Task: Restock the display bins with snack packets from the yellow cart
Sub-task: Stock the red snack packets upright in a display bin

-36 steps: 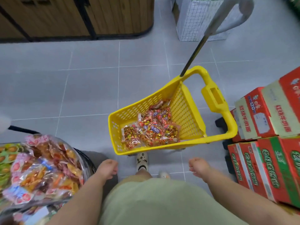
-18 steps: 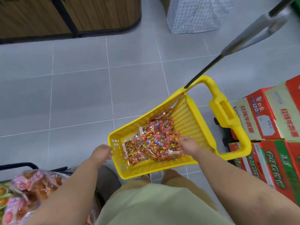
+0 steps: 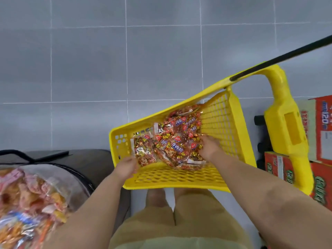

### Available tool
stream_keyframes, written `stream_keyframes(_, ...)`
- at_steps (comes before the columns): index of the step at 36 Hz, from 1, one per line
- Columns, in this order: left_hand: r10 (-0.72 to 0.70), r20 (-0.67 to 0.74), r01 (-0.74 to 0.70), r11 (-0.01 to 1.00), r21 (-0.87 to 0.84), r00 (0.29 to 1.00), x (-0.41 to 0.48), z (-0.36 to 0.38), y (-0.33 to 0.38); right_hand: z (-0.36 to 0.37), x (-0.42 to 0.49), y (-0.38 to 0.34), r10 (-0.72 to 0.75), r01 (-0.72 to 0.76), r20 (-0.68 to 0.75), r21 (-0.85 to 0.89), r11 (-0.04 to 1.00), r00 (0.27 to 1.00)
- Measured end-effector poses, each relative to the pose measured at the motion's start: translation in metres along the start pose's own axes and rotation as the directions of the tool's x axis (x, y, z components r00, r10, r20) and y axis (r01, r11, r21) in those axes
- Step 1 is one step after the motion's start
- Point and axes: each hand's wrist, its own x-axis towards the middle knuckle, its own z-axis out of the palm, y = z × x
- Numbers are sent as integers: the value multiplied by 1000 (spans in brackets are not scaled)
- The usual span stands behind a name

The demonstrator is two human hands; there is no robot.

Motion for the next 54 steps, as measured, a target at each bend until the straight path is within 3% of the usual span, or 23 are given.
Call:
stream_keyframes(5,-9,-15,9,1000,24,1000,8,15,-2,5,17,-6,-32,51,90,-219,975,995)
stream_keyframes(8,-47,4,47,994,-101,999,9,21,-2,5,15,-5,-108,143,132,-296,945,985)
stream_keyframes(10,-53,20,56,986,-159,998,8,24,0,1,10,-5,-189,205,84,-281,938,978)
stream_keyframes(14,-24,56,34,982,-183,998,4,29,8,-14,-1,-3,-298,299,-55,9,954,953)
stream_keyframes(19,86,147,-40,956,-290,985,-5,34,23,-37,-14,-20,-324,353,-148,493,795,935)
stream_keyframes(22,186,231,-78,909,-410,955,-14,37,35,-42,-17,-39,-346,241,0,717,653,938)
stream_keyframes(25,228,269,-54,847,-529,936,-18,38,42,-29,-14,-58,-389,64,197,822,566,900)
stream_keyframes(28,185,196,-56,848,-527,963,-12,35,42,-13,-10,-76,-381,-59,292,854,518,877)
stream_keyframes(30,136,138,-39,836,-548,981,-5,31,36,-5,-2,-80,-349,-91,281,876,474,894)
stream_keyframes(32,88,80,-26,822,-569,993,3,28,27,3,11,-77,-240,-31,179,855,517,954)
stream_keyframes(35,42,-2,-35,802,-596,999,13,23,12,20,36,-64,-43,54,-33,618,784,999)
stream_keyframes(40,-8,-33,-14,774,-633,999,25,18,-12,49,52,-50,-11,-25,158,226,974,987)
stream_keyframes(44,-14,-18,1,812,-583,1000,30,19,-24,54,49,-50,-57,48,59,148,988,997)
stream_keyframes(51,-58,-23,39,862,-505,998,32,20,-25,20,25,-42,-166,144,0,502,853,986)
stream_keyframes(54,-53,-31,33,885,-465,998,31,21,-17,1,11,-45,-245,144,88,604,784,965)
